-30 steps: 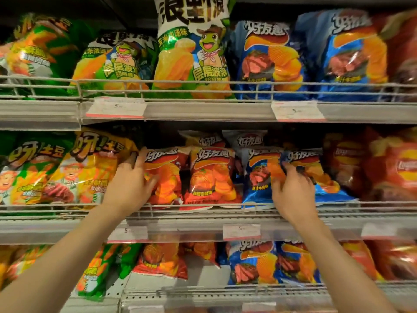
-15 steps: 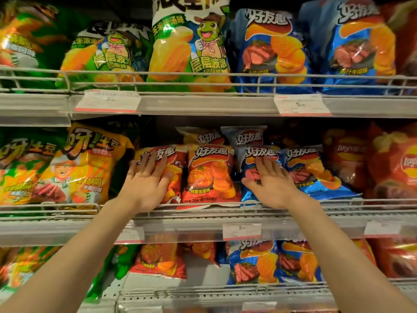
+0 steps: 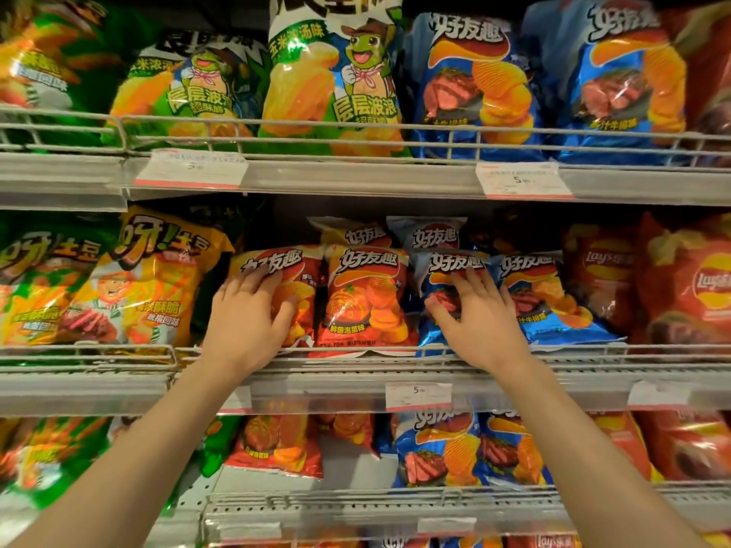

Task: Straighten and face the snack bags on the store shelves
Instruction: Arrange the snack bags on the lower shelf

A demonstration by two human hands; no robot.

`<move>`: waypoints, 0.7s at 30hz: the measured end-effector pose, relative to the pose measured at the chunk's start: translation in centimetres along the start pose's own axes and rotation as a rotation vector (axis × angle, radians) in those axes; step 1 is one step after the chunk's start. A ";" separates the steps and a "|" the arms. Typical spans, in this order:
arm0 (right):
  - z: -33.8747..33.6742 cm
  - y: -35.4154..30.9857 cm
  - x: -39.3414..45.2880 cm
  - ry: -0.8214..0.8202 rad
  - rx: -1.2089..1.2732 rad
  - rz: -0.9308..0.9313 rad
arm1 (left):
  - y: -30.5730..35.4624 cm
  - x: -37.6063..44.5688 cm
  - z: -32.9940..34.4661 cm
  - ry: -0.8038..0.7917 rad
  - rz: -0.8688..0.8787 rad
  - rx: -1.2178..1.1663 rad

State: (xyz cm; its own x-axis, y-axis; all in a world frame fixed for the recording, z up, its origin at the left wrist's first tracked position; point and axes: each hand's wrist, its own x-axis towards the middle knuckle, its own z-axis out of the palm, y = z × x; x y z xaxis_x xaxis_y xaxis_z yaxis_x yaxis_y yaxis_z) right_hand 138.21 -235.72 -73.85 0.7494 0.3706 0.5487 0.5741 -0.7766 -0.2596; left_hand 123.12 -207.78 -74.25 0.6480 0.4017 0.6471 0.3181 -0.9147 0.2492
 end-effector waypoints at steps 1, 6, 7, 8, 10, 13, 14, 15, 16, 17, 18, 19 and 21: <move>-0.2 -0.1 -0.4 0.072 0.054 -0.022 | 0.0 -0.3 -0.1 0.043 0.011 -0.040; 0.2 -1.3 -3.7 0.287 0.338 -0.062 | -0.6 -2.3 -0.4 0.109 0.049 -0.206; 0.4 -1.7 -4.5 0.288 0.375 -0.068 | -0.6 -2.8 -0.5 0.105 0.042 -0.238; 0.4 -2.1 -5.2 0.293 0.410 -0.076 | -0.3 -3.4 -0.8 0.110 0.034 -0.279; 0.3 -2.8 -6.4 0.304 0.481 -0.091 | 0.4 -4.8 -1.5 0.139 -0.010 -0.400; 0.0 -3.6 -8.4 0.259 0.667 -0.058 | 1.3 -7.4 -3.0 0.152 -0.106 -0.562; -0.1 -3.6 -9.1 0.231 0.733 -0.036 | 1.4 -8.4 -3.6 0.147 -0.140 -0.597; 0.0 -3.6 -9.7 0.204 0.782 -0.017 | 1.5 -9.5 -4.1 0.143 -0.175 -0.623; 0.1 -3.6 -10.2 0.176 0.820 0.001 | 1.6 -10.6 -4.5 0.142 -0.206 -0.638; 0.2 -3.6 -10.6 0.146 0.851 0.020 | 1.6 -11.8 -5.0 0.144 -0.234 -0.643; 0.4 -3.6 -11.0 0.115 0.876 0.036 | 1.5 -12.8 -5.3 0.150 -0.259 -0.644; 0.7 -3.8 -11.4 0.088 0.898 0.041 | 1.4 -13.8 -5.6 0.160 -0.284 -0.652; 1.2 -4.6 -12.2 0.055 0.939 0.038 | 0.6 -15.5 -6.2 0.175 -0.327 -0.687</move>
State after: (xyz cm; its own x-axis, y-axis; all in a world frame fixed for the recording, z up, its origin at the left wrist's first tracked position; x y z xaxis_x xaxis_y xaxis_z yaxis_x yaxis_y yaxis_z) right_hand 126.80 -236.03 -80.35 0.7704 0.3099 0.5572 0.5985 -0.0501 -0.7996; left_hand 109.03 -214.85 -79.65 0.4587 0.6950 0.5537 -0.0630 -0.5961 0.8004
